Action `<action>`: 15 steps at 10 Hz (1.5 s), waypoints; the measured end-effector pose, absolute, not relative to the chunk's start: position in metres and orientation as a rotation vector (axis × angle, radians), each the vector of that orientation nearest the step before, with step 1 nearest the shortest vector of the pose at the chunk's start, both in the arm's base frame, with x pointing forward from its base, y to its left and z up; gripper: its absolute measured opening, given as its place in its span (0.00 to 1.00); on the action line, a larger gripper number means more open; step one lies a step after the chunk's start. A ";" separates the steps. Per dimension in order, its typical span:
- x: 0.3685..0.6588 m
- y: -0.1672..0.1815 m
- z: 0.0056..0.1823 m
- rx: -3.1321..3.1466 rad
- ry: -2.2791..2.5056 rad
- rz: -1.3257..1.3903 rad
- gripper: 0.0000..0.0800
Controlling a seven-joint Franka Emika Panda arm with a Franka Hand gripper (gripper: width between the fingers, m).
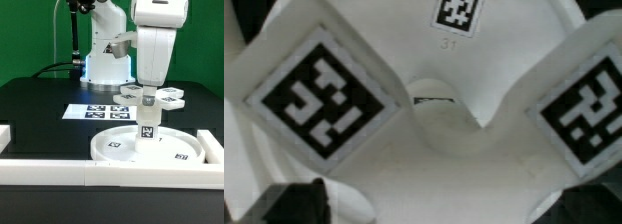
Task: Assemble round table
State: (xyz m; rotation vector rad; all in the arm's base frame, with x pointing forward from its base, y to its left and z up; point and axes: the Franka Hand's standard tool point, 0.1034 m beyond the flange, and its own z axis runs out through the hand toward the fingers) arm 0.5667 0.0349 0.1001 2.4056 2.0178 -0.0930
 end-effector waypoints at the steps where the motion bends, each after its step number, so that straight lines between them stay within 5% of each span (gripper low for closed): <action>1: 0.567 0.035 0.100 2.406 2.018 -0.094 0.81; 2: 0.566 0.035 0.099 2.407 2.018 -0.097 0.64; 4: 0.566 0.033 0.098 2.428 1.996 -0.103 0.55; 7: 0.566 0.033 0.098 2.488 1.917 -0.103 0.55; 15: 0.564 0.035 0.099 3.054 0.706 -0.123 0.56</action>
Offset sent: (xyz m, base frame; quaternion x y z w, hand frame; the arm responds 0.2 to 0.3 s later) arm 0.0036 -0.0037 -0.0015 0.0278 -0.0109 -0.0314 0.9991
